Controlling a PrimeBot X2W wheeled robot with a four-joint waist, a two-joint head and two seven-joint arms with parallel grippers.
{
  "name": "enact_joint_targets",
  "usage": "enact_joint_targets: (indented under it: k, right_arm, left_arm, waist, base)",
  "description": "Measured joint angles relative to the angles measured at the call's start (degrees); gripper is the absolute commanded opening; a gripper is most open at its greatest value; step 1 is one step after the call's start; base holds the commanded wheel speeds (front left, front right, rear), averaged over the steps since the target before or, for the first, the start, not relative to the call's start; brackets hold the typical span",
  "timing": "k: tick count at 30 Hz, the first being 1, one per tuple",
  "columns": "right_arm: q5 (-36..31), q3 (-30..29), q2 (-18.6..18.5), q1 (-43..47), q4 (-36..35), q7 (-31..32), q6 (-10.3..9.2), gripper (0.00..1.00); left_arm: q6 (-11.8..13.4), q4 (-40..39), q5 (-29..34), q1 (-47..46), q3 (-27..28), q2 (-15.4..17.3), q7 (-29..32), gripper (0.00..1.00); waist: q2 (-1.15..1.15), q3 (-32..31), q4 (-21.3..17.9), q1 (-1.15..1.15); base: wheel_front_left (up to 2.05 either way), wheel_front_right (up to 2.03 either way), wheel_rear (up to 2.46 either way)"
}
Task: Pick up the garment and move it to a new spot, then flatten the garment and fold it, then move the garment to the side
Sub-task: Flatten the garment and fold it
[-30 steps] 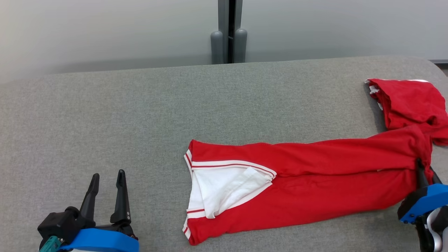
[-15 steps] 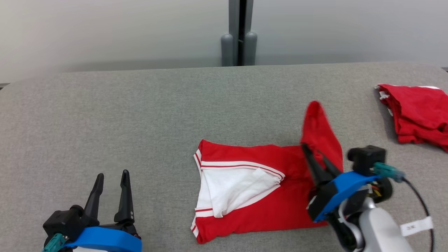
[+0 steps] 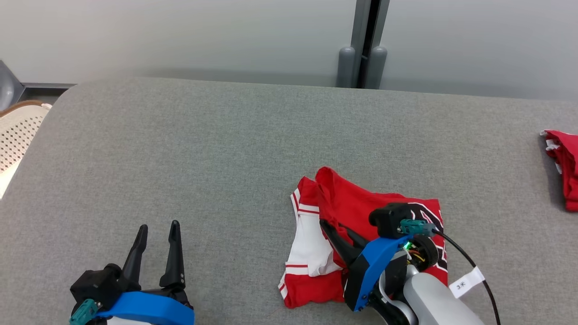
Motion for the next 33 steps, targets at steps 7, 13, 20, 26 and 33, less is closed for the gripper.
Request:
enact_joint_targets:
  k: [7, 13, 20, 26, 33]
  right_arm:
    - [2.02, 4.76, -0.08, -1.70, 4.01, -1.32, 0.01, 1.00]
    - [5.17, 7.81, 0.01, -3.10, 3.70, -5.43, 0.01, 1.00]
    - [-0.35, 2.63, 0.02, -4.19, 5.48, -10.98, 0.01, 1.00]
    - [-8.92, -7.78, 0.00, -2.79, 5.00, -14.51, 0.01, 1.00]
    - [-17.77, -19.95, -0.01, 4.85, -0.30, -16.70, 0.01, 1.00]
  left_arm:
    - [-0.21, 0.56, 0.34, 0.23, 0.01, -0.54, -0.01, 1.00]
    - [-0.77, 1.04, 0.85, -0.01, -0.36, -0.83, -0.01, 1.00]
    - [-1.22, 1.36, 1.88, -1.09, -1.70, -1.41, -0.01, 1.00]
    - [-1.53, 1.79, 3.22, -3.17, -3.36, -2.11, -0.01, 1.00]
    - [-1.12, 3.12, 3.35, -3.99, -3.61, -3.25, -0.01, 1.00]
  waist:
    - [0.00, -0.36, 0.27, 0.00]
    - [0.00, -0.46, -1.12, 0.00]
    - [0.00, -0.77, -2.96, 0.00]
    - [0.00, -1.62, -4.36, 0.00]
    - [0.00, -3.33, -6.17, 0.00]
  base:
    - [0.00, 0.00, 0.00]
    - [0.00, 0.00, 0.00]
    - [0.00, 0.00, 0.00]
    - [0.00, 0.00, 0.00]
    - [0.00, 0.00, 0.00]
